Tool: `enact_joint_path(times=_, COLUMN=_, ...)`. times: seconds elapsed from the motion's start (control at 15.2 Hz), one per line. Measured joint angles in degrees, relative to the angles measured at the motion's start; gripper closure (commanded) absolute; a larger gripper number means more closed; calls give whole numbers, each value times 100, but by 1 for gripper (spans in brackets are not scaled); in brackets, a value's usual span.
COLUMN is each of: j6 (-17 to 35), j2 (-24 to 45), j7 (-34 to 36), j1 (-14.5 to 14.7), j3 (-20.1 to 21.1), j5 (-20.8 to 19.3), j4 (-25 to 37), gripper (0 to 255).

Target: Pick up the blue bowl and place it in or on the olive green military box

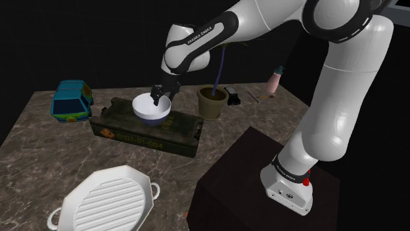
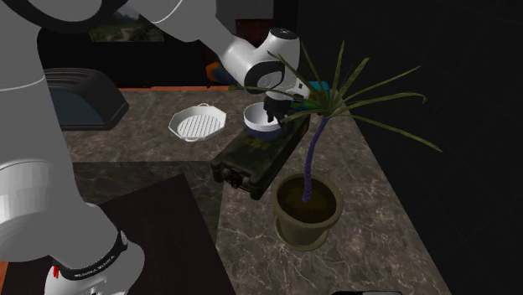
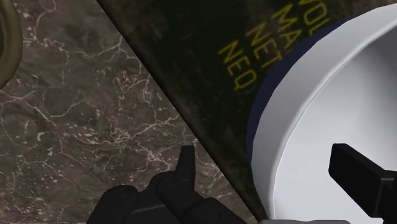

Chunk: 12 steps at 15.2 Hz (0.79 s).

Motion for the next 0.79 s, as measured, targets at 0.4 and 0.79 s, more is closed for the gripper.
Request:
enact_joint_path(times=0.4, j6=-545, j2=-471, j7=16, j1=-52, j3=-37, j5=-34, j4=74, gripper=0)
enact_joint_path(times=0.79, j6=-611, j2=-532, j7=19, j1=-57, j3=-40, j5=-36, j4=72, gripper=0)
